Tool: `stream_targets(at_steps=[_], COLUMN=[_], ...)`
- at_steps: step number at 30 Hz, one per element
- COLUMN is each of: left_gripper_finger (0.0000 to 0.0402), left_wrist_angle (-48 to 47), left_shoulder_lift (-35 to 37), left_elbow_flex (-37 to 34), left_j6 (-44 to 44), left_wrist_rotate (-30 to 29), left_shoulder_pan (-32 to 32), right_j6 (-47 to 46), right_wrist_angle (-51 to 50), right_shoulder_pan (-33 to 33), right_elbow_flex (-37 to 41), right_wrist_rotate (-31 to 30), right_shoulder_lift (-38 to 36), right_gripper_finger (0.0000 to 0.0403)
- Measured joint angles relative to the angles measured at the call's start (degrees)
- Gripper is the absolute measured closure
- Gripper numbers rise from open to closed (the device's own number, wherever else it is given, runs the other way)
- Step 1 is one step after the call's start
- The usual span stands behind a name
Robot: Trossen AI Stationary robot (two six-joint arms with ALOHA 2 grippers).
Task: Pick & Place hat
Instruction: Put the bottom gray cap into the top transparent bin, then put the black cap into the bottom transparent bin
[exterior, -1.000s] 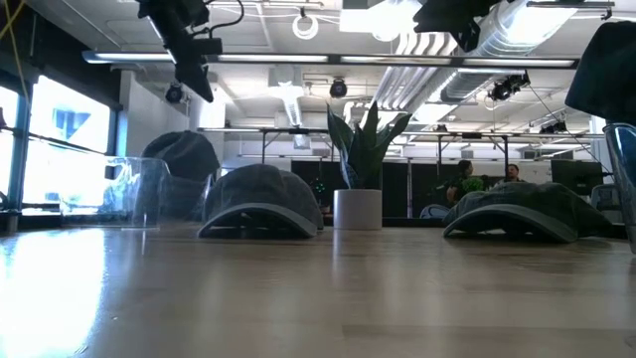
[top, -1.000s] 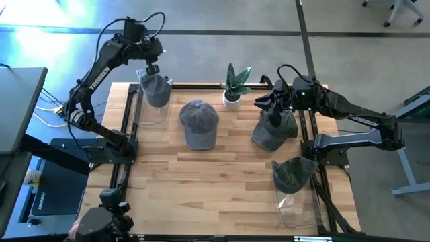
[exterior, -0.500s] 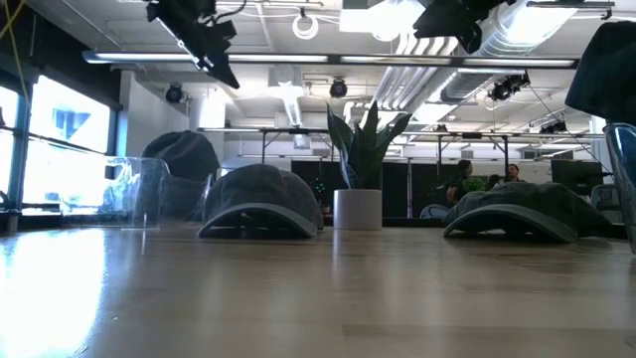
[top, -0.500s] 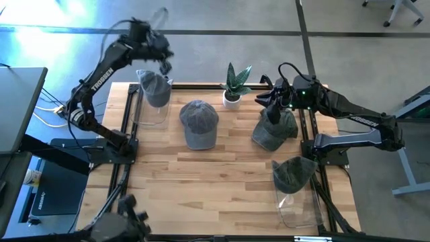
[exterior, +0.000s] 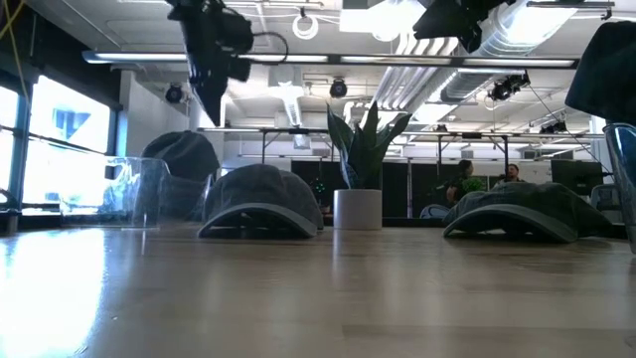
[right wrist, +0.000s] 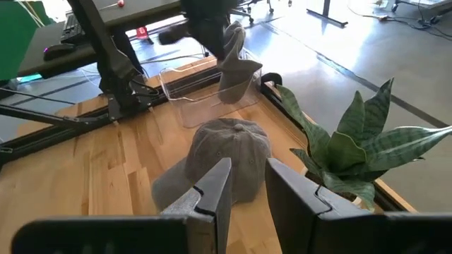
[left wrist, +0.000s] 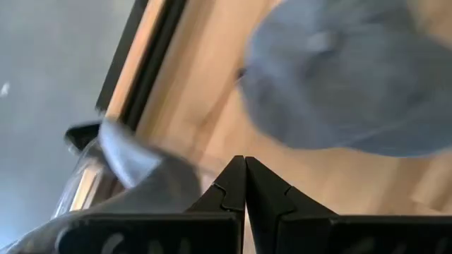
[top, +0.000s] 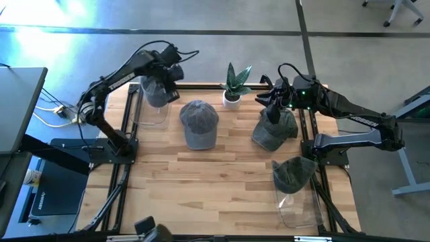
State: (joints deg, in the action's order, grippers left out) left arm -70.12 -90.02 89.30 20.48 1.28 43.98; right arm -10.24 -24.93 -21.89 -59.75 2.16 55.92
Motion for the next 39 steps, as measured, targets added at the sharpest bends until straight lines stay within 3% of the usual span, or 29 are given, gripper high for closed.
stream_targets(at_steps=[3, 10, 12, 22, 29, 33, 39], left_gripper_finger=[0.0401, 0.0401, 0.0401, 0.0401, 0.0401, 0.0401, 0.0401], left_wrist_angle=[-0.05, 2.21, 3.96, 13.77, 13.52, 11.9, 12.57], left_shoulder_lift=[-3.3, -7.33, -7.3, -7.2, -3.27, -0.49, 0.77], left_elbow_flex=[-0.02, -0.04, -0.03, -3.33, 1.93, 4.91, 4.77], left_j6=[-1.23, -6.33, -7.65, -9.02, -9.87, -11.13, -16.29], left_wrist_rotate=[-4.14, -26.74, -29.01, -27.2, -28.26, -19.43, -0.32], left_shoulder_pan=[-0.04, -0.03, 0.0, 6.08, 4.41, 2.12, -3.15], right_j6=[-0.11, -1.27, -1.6, -1.75, -1.75, -1.74, -4.85], right_wrist_angle=[0.0, -0.02, -0.04, -0.09, -0.09, -0.08, -0.04], right_shoulder_pan=[0.0, 0.04, 0.03, 0.07, 0.07, 0.07, 0.07], right_elbow_flex=[0.0, 0.01, 0.0, 0.0, 0.0, 0.0, 0.0], right_wrist_rotate=[0.33, 3.79, 4.24, 5.09, 5.17, 4.63, 3.62], right_shoulder_lift=[0.0, 0.0, 0.0, 0.0, 0.0, 0.0, 0.27], right_gripper_finger=[0.032, 0.032, 0.032, 0.032, 0.032, 0.032, 0.032])
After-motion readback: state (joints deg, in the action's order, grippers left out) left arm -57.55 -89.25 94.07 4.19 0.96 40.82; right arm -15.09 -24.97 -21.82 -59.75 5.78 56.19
